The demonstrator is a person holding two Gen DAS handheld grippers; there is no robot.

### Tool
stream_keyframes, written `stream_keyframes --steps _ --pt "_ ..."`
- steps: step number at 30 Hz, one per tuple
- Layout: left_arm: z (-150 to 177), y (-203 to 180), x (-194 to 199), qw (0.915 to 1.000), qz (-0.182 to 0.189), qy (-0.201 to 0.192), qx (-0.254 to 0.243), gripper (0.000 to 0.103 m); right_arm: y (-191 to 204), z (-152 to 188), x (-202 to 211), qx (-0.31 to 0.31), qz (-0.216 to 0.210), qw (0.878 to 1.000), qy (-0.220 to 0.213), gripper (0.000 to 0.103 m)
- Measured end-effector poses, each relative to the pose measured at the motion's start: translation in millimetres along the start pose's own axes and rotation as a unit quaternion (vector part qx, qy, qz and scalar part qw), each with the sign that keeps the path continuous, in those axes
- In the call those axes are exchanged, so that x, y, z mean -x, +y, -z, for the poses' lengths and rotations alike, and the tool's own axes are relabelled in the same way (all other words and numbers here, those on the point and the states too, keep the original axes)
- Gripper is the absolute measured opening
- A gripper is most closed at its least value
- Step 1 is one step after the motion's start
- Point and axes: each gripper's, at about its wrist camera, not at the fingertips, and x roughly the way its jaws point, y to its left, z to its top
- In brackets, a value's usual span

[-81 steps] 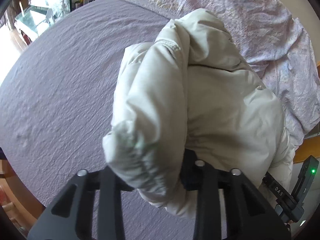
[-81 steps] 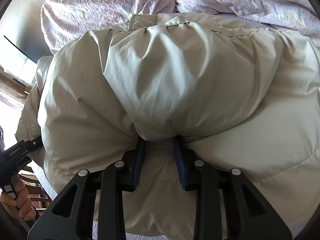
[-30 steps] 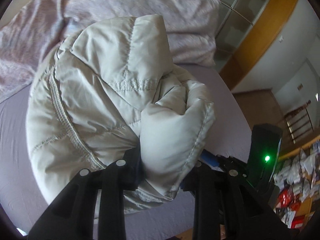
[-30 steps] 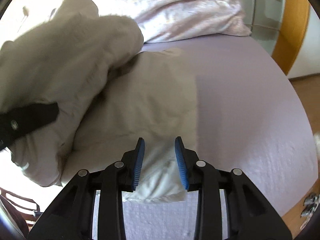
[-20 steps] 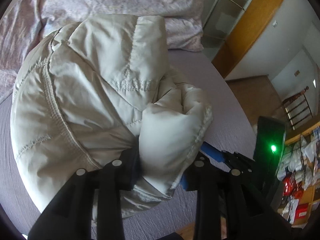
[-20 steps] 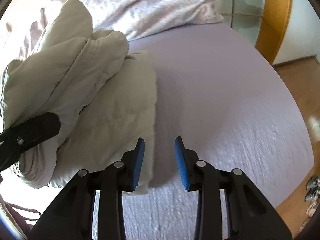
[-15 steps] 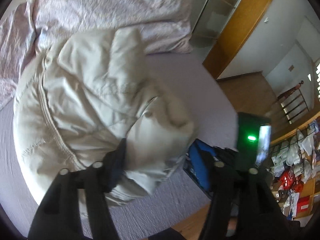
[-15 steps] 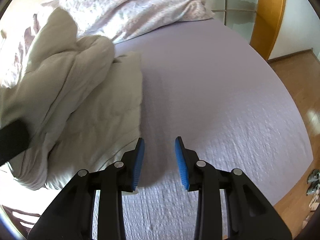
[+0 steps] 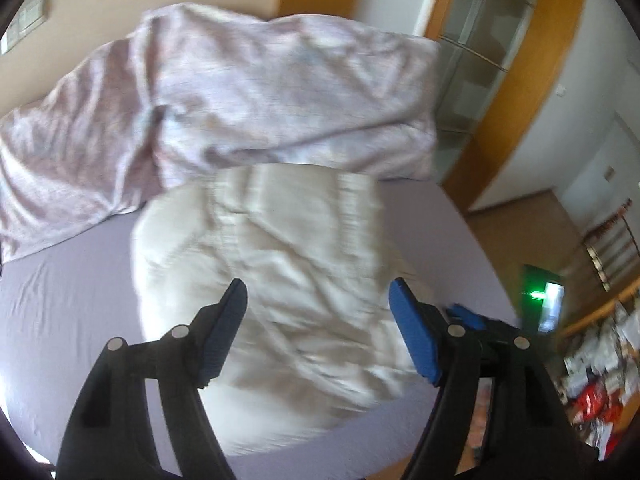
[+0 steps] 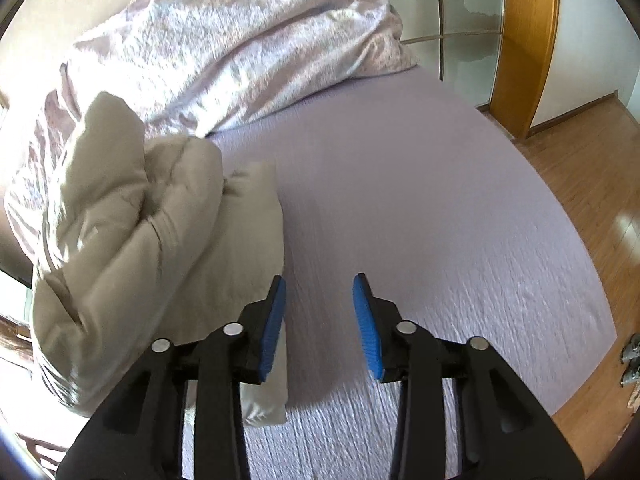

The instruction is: Fold large clothes

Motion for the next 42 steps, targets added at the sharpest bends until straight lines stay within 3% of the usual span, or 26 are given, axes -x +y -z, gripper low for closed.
stream_keyframes --steps 3,7,11,17,30,36,42 --pt "-3.4 29.7 -10.6 0.9989 -0.04 -0.005 0.024 0.075 3.9 -4.3 0.1 0.002 -0.002 1.0 -0.005 0.04" --pt "-0.5 68.6 -32.9 0.9955 -0.078 0.019 0.051 0.075 10.6 -6.7 0.2 0.007 -0.003 1.0 -0.01 0.045" --pt "10.3 88.2 -57.7 0.9928 -0.079 0.049 0.077 0.075 15.7 -10.2 1.3 0.012 -0.006 1.0 -0.015 0.045" --pt "16.2 78.8 -73.3 0.9945 -0.053 0.054 0.073 0.076 18.9 -18.5 11.5 0.014 -0.016 0.999 -0.032 0.045" --pt "23.4 30.6 -107.9 0.9956 -0.066 0.057 0.034 0.079 50.0 -37.5 39.5 0.049 -0.057 0.995 -0.061 0.045" --pt "17.7 42.2 -94.6 0.9962 -0.064 0.051 0.028 0.079 96.6 -46.5 33.5 0.092 -0.08 0.991 -0.053 0.045" --pt "10.3 66.8 -85.2 0.9948 -0.086 0.036 0.041 0.08 128.9 -55.0 15.6 0.115 -0.093 0.988 -0.035 0.045"
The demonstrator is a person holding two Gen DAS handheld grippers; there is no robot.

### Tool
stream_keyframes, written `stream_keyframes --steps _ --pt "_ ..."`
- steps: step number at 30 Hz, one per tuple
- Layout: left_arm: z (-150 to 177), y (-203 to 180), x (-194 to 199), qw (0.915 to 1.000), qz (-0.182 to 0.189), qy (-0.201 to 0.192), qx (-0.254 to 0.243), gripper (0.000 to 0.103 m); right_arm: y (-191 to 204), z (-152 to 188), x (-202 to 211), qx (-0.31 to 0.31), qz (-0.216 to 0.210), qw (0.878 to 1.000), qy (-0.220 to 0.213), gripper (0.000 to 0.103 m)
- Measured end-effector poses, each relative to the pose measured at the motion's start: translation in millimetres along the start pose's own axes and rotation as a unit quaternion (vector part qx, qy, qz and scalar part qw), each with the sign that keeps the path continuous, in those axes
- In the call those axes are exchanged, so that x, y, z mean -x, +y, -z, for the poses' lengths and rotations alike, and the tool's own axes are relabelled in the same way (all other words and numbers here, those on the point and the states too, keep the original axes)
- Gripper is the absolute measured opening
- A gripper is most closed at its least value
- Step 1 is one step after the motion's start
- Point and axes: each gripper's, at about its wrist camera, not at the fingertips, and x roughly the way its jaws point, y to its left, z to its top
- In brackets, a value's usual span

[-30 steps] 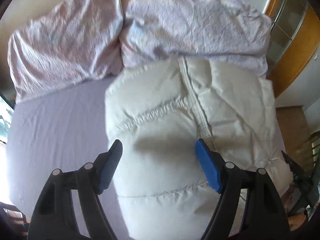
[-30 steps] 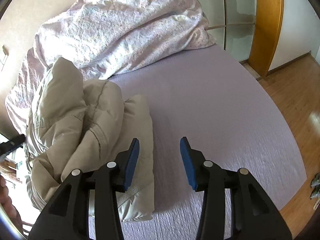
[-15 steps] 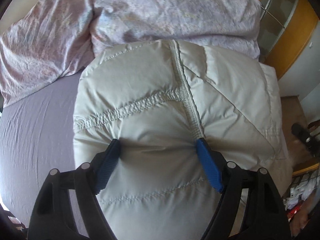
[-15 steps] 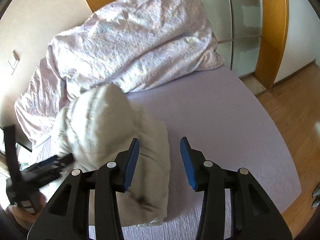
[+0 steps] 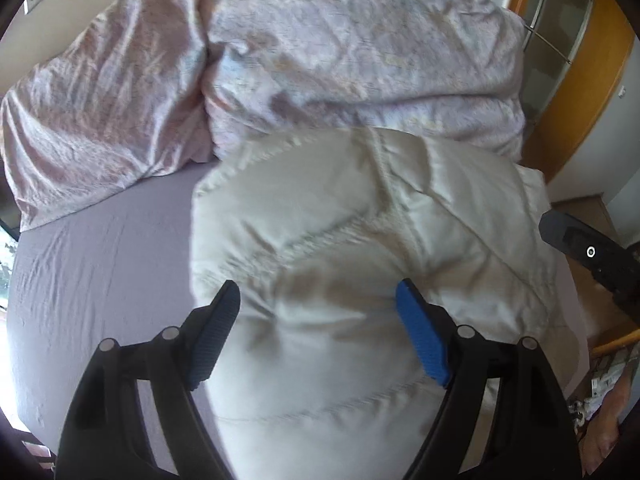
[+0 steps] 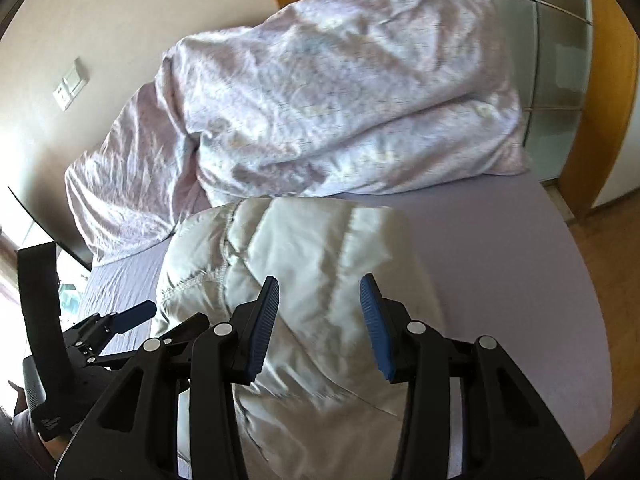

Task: Fold large clothes
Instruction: 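Press both grippers on the folded jacket bundle to tidy it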

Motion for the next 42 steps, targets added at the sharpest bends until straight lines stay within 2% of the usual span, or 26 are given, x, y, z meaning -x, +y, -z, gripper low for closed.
stream_keyframes --steps 4,7,14,20,27,32,42 --pt "-0.9 12.1 -4.0 0.9999 -0.006 -0.001 0.009 0.08 10.6 -4.5 -17.9 0.016 0.006 1.0 0.012 0.045" --pt "0.1 12.3 -7.2 0.9999 -0.01 -0.006 0.007 0.083 8.7 -4.2 -35.5 0.018 0.029 0.999 0.028 0.044" --pt "2.0 2.0 -14.8 1.0 -0.001 -0.006 0.003 0.085 -9.6 19.1 -60.8 0.017 0.055 0.997 0.044 0.044" --pt "5.6 -12.3 -21.9 0.9997 -0.008 -0.01 -0.022 0.089 -29.5 35.2 -69.5 -0.022 0.041 0.998 0.049 0.044" --pt "8.0 -24.4 -30.2 0.9987 -0.019 -0.014 -0.046 0.096 -34.5 55.2 -72.8 -0.042 0.036 0.998 0.039 0.043" --pt "12.7 -29.6 -36.0 0.9976 -0.03 -0.023 -0.057 0.101 -36.7 56.9 -76.3 -0.048 0.03 0.998 0.034 0.043" --pt "22.2 -28.6 -51.5 0.9968 -0.033 -0.044 -0.058 0.101 -37.6 56.8 -80.9 -0.042 0.032 0.998 0.022 0.044"
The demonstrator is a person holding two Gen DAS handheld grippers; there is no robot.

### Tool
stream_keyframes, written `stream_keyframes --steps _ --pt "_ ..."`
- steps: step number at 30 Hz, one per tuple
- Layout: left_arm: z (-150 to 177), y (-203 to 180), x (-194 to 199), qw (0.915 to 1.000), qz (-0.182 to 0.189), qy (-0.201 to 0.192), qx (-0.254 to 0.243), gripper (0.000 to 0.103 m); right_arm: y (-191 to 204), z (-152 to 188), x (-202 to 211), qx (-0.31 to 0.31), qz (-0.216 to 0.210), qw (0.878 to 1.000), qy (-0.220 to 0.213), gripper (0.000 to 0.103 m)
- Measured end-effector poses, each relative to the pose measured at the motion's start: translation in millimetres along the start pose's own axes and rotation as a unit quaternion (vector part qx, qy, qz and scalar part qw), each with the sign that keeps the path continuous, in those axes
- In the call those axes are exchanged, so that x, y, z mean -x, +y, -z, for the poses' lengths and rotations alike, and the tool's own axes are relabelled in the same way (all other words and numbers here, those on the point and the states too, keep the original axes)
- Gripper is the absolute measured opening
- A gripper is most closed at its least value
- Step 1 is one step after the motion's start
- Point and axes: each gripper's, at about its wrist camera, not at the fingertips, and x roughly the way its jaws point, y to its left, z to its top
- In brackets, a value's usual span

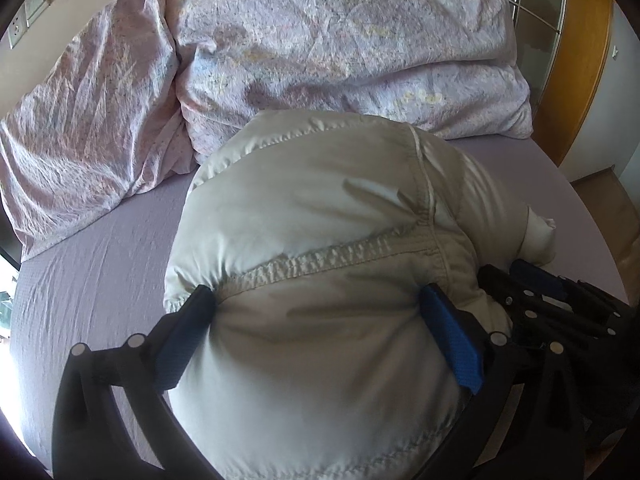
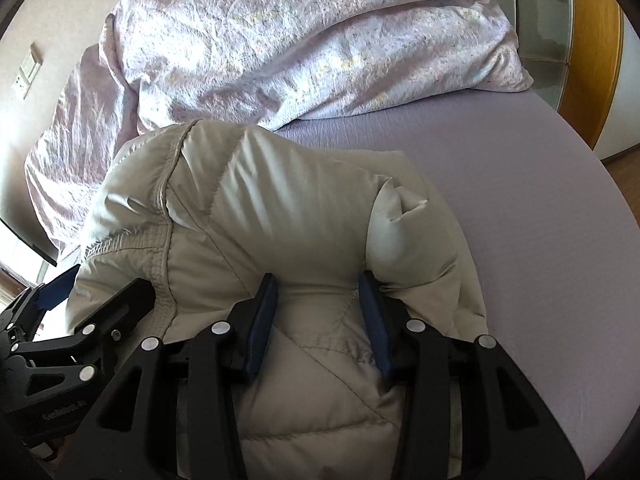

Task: Fold large clothes
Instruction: 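Press both grippers on the folded jacket bundle to tidy it, then grasp the sides of the jacket bundle with both grippers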

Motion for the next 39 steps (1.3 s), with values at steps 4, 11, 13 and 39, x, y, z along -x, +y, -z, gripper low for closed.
stream_keyframes --steps 4,11,13,39 --pt "5.4 0.7 -3.4 0.9999 -0.002 -0.012 0.004 0.101 0.2 1.1 1.5 0.003 0.004 1.0 -0.01 0.044" --pt "7.5 3.2 4.3 0.9996 -0.007 -0.025 0.007 0.101 4.9 -1.6 6.0 0.01 0.004 1.0 0.003 0.049" --pt "7.1 4.3 7.4 0.9996 -0.007 -0.025 0.011 0.101 3.8 -4.2 8.8 0.005 -0.007 1.0 0.006 0.053" --pt "14.3 3.3 4.6 0.9981 0.0 -0.057 -0.026 0.101 -5.6 3.1 -7.3 -0.009 -0.024 1.0 0.004 0.093"
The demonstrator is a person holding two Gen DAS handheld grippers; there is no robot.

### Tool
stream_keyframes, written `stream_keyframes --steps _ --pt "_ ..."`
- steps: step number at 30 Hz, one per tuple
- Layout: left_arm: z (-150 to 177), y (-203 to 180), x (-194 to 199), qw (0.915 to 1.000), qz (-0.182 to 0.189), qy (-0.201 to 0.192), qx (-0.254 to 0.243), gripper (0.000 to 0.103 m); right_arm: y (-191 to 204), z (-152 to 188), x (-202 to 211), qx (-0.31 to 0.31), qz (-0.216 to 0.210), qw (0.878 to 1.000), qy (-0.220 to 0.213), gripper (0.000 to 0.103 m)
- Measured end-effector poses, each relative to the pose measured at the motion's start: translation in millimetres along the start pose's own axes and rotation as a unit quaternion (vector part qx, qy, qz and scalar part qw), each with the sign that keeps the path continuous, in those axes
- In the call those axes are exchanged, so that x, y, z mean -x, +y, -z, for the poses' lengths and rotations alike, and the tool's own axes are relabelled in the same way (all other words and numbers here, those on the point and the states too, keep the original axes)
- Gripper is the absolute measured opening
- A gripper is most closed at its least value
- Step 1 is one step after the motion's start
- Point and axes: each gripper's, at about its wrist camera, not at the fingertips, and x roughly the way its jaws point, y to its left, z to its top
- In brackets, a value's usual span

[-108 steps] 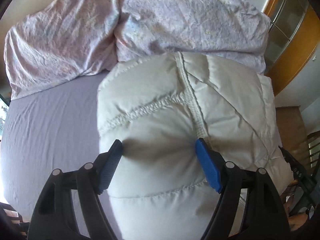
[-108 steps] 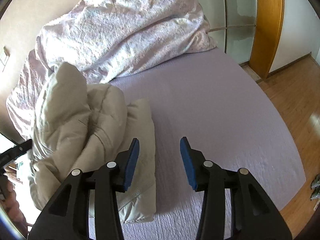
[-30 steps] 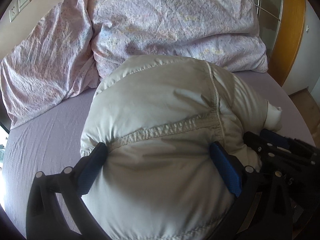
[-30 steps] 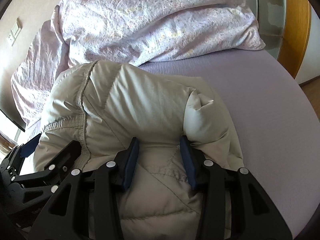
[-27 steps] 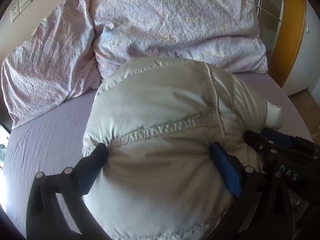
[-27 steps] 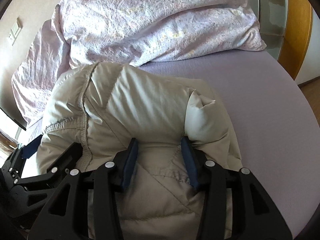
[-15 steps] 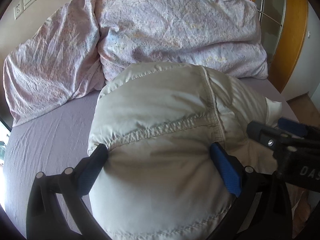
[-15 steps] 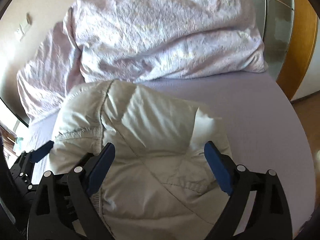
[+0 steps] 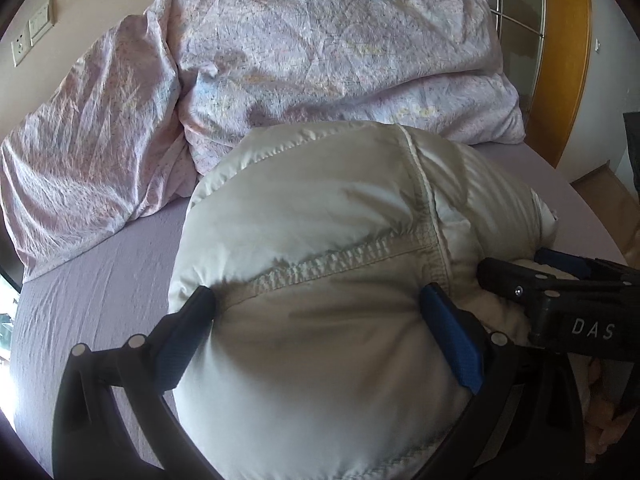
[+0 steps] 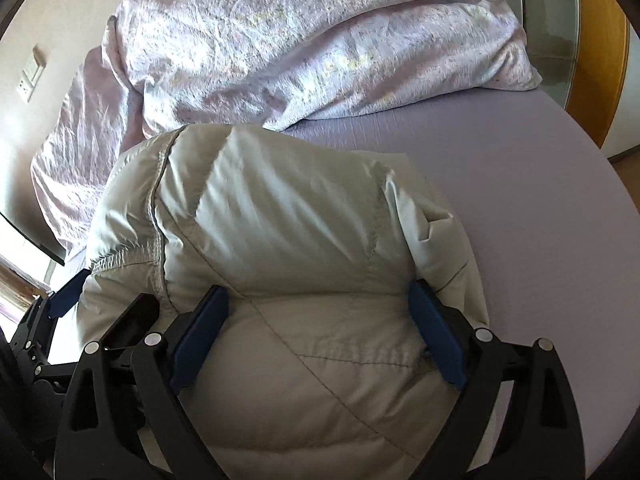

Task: Fold large clothes
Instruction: 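Grasp the sides of the jacket bundle with both grippers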

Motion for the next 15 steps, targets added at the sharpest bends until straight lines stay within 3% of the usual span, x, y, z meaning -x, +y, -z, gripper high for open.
stream_keyframes --steps 15 --pt "4.1 5.2 -1.6 0.9997 -0.007 -0.012 0.022 0.101 0.8 -11.0 -15.5 -0.014 0.004 1.0 0.014 0.096"
